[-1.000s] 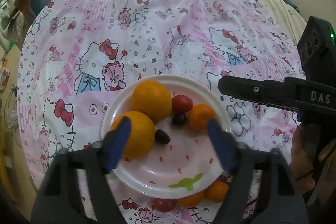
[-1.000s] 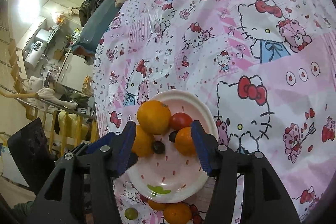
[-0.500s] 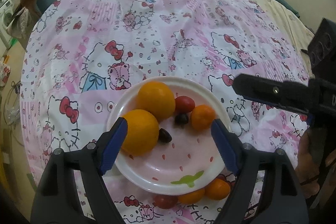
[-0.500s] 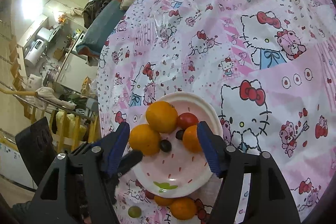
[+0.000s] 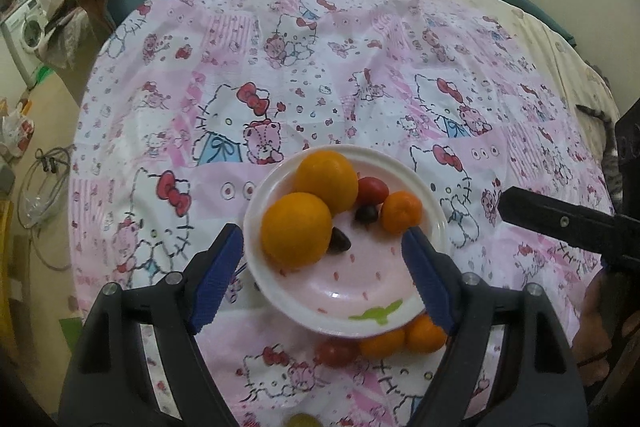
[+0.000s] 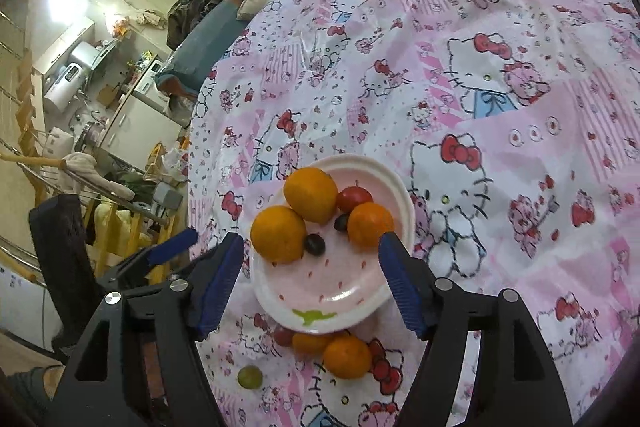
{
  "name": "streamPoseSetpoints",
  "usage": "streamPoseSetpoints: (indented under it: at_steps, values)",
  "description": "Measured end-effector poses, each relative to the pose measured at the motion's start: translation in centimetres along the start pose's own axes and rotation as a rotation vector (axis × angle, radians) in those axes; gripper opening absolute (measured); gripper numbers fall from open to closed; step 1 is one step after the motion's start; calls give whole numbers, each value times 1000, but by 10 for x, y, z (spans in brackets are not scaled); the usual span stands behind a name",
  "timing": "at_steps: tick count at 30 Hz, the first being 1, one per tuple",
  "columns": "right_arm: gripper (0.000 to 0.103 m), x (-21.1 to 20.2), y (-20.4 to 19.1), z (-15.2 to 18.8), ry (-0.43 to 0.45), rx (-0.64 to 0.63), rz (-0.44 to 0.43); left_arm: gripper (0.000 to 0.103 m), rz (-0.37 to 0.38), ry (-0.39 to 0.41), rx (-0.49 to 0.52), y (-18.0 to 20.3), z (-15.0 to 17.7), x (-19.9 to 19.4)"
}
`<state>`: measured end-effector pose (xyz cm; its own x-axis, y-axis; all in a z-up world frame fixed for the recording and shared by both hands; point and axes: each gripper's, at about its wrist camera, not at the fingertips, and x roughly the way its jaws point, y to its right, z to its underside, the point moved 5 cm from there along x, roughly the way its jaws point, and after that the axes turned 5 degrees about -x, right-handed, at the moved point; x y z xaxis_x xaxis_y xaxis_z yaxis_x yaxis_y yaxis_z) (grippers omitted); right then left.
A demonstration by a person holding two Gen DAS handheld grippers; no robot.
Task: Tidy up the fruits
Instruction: 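Withdraw both grippers from the plate toward the remaining fruit, then grasp a tangerine beside the plate with the right gripper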
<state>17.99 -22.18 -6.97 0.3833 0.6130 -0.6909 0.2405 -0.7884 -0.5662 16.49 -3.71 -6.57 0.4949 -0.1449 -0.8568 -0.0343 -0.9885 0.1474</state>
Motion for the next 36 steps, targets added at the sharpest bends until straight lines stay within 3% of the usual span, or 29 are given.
streamPoseSetpoints:
  at_steps: [11,15,22,31,36]
  values:
    - [73,-23,11,34,-4,53,33,79,-46,-24,-69,-28,26,-17]
    - [73,-27,15,46,-14,60,59,91,-42,-20,-97,-34,35,-24]
    - [73,-31,28,66,-43,104,70,91,-37,-45,-154,-40,47,-26]
    - [73,0,36,86,-175,139,52,91,-75,-70,-195,-45,52,-17]
    - [73,29,20,96,-262,45,83,91,-82,-93,-212,-50,54,-12]
